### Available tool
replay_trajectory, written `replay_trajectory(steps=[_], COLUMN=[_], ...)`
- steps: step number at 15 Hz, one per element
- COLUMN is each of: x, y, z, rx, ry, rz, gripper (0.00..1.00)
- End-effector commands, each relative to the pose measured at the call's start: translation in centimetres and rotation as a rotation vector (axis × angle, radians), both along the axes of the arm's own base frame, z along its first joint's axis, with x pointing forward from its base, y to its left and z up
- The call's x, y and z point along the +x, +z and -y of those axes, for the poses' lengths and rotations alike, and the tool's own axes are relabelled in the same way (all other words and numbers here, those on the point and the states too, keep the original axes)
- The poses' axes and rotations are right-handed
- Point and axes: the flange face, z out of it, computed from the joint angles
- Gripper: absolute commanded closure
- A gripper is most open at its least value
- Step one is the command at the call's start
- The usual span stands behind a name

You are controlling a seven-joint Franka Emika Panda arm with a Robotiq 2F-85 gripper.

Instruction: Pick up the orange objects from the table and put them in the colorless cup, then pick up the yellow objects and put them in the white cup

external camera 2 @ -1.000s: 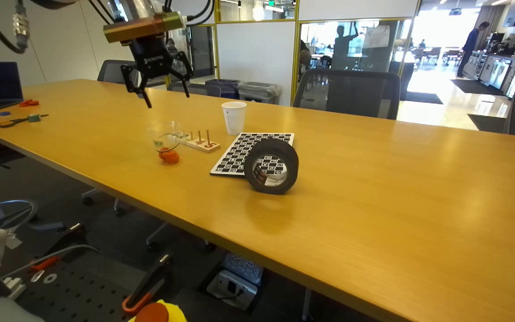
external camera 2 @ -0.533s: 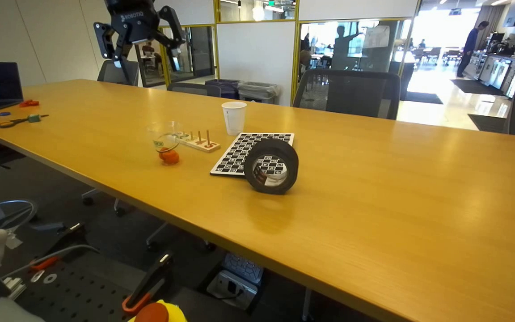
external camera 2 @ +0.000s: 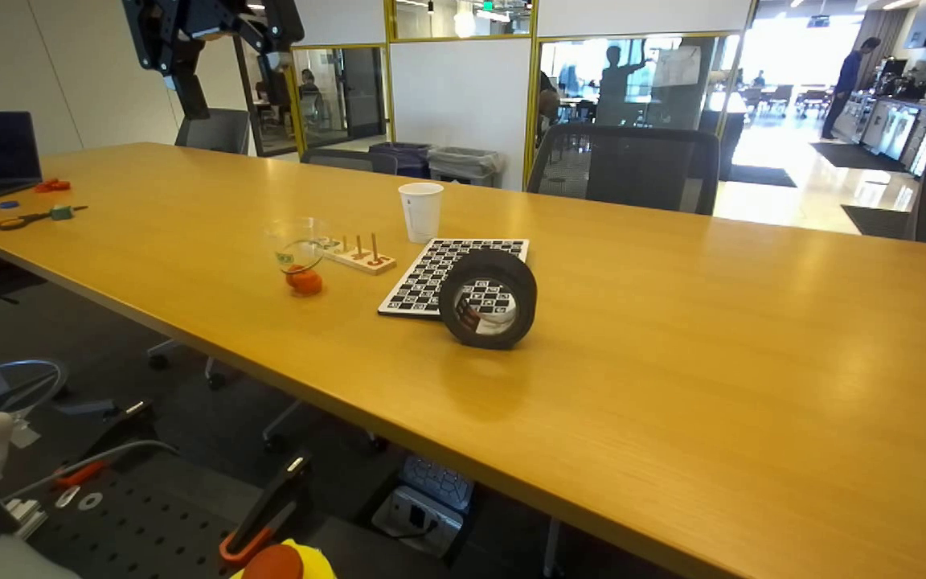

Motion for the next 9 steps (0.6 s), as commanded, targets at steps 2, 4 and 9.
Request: replay_trajectory(steps=[2, 4, 9], x=[-2.1, -2.4, -2.7], y=[0.0, -0.1, -0.6], z=[0.7, 1.0, 1.5], rx=[0.077, 0.102, 0.139], ry=[-0.007, -0.020, -0.044], rz=[0.064, 0.072, 0.077], gripper=[0.00, 0.00, 0.00])
